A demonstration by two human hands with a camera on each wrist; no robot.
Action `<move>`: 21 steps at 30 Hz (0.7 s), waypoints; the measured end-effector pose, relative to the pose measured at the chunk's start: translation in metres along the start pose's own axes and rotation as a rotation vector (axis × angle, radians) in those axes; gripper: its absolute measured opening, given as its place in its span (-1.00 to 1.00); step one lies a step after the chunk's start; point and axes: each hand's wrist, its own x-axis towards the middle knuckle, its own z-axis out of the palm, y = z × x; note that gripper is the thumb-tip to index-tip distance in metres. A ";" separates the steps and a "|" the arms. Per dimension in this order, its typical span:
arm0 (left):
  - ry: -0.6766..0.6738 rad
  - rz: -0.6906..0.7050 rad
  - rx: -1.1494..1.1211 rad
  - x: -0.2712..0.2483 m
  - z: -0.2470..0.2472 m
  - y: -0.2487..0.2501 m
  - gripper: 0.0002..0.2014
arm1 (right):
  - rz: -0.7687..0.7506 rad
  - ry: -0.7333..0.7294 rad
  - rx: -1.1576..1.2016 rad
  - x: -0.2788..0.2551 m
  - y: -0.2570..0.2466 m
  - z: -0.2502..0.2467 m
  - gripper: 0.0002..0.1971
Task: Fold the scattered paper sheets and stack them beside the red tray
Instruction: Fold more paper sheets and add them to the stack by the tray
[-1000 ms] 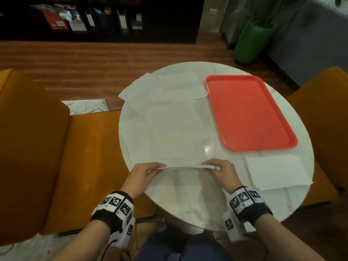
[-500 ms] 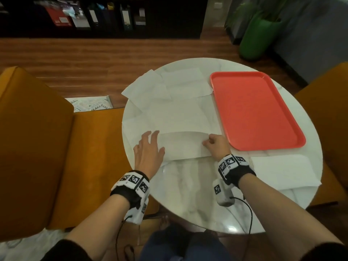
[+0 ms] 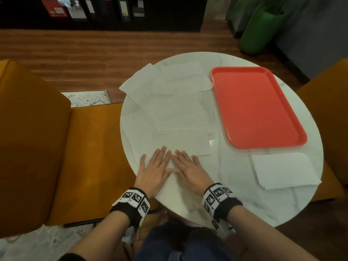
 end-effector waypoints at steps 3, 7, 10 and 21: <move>-0.010 -0.001 -0.035 0.000 0.000 -0.002 -0.32 | 0.013 0.012 -0.015 -0.007 0.025 0.000 -0.48; -0.022 0.002 -0.072 0.001 -0.002 -0.002 -0.37 | 0.136 0.056 0.029 -0.027 0.059 -0.010 -0.50; -0.017 0.004 -0.082 0.000 -0.001 -0.003 -0.38 | 0.210 0.136 0.041 -0.036 0.074 -0.015 -0.53; 0.066 -0.049 -0.117 0.002 -0.018 0.008 -0.37 | 0.256 0.394 -0.088 -0.006 0.069 -0.025 -0.83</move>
